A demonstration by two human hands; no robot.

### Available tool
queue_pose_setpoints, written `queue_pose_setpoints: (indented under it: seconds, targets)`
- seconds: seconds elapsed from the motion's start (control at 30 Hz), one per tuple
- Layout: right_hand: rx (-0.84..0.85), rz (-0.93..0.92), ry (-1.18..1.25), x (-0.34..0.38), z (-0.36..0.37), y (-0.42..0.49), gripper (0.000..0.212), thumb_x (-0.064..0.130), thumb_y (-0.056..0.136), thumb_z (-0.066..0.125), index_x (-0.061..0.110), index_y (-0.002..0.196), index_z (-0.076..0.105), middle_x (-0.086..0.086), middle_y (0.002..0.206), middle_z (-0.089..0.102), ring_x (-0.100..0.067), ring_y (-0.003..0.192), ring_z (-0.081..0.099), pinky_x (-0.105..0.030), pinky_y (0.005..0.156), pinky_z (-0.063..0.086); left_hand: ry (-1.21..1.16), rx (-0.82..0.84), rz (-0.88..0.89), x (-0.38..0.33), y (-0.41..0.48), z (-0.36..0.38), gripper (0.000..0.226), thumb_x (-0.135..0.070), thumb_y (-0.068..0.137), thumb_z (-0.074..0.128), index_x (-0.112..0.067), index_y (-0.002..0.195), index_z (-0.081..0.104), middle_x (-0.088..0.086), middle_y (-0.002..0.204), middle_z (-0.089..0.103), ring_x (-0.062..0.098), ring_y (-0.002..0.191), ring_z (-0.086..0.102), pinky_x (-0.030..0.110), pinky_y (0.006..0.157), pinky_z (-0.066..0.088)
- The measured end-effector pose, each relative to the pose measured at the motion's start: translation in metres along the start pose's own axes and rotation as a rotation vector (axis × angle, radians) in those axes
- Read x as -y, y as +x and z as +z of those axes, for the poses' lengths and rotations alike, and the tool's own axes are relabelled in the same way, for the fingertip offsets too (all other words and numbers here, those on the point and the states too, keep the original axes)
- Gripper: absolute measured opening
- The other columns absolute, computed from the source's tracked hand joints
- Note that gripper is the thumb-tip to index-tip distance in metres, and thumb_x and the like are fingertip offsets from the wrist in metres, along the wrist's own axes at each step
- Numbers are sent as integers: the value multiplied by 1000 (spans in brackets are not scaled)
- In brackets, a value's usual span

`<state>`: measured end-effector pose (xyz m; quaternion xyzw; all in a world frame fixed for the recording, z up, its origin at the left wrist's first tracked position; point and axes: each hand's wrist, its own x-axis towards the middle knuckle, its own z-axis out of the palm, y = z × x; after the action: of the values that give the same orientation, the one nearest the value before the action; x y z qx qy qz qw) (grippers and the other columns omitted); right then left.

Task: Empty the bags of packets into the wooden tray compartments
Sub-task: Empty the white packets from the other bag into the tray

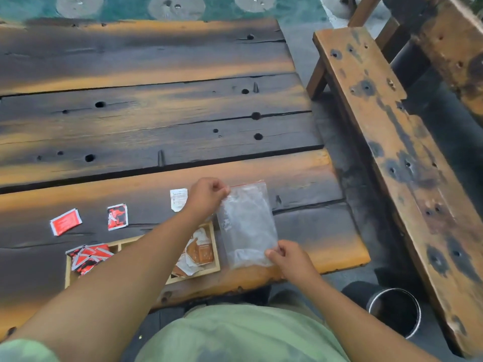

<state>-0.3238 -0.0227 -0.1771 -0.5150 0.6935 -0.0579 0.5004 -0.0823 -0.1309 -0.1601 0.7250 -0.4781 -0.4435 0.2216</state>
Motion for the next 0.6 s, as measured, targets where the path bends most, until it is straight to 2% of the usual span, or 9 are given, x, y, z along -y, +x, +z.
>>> queue_pose_setpoints:
  seconds: [0.07, 0.2, 0.37, 0.5, 0.6]
  targets:
    - [-27, -11, -136, -1, -3, 10, 28, 34, 87, 64, 17, 70, 52, 7, 64, 54, -16, 64, 54, -33, 59, 41, 90, -8, 13, 0, 9, 9, 18, -29, 90, 72, -15, 79, 70, 1, 75, 68, 24, 74, 63, 39, 73, 56]
    - [-49, 28, -321, -3, -3, 24, 31, 37, 89, 61, 23, 69, 42, 3, 72, 56, -23, 74, 56, -34, 58, 38, 400, 62, 67, 0, 27, 29, 16, -26, 91, 67, -10, 91, 67, 7, 89, 68, 28, 86, 62, 33, 72, 46]
    - [10, 39, -531, -8, -1, 34, 24, 44, 93, 58, 21, 93, 51, -2, 92, 64, -25, 85, 59, -37, 68, 49, 767, 165, 206, 11, 30, 40, 13, -20, 91, 58, -10, 99, 58, 13, 106, 60, 36, 99, 60, 37, 72, 44]
    - [22, 3, -620, -8, 0, 36, 32, 51, 93, 54, 21, 102, 53, -3, 98, 68, -28, 90, 66, -38, 71, 52, 854, 142, 253, 13, 31, 46, 14, -14, 92, 56, -9, 105, 53, 14, 106, 55, 39, 94, 60, 40, 66, 43]
    - [14, -20, -656, -7, -2, 35, 35, 54, 93, 53, 20, 101, 51, -2, 95, 69, -27, 87, 67, -38, 70, 53, 875, 105, 265, 12, 29, 49, 20, -6, 90, 58, -10, 106, 46, 14, 107, 49, 37, 76, 58, 41, 57, 43]
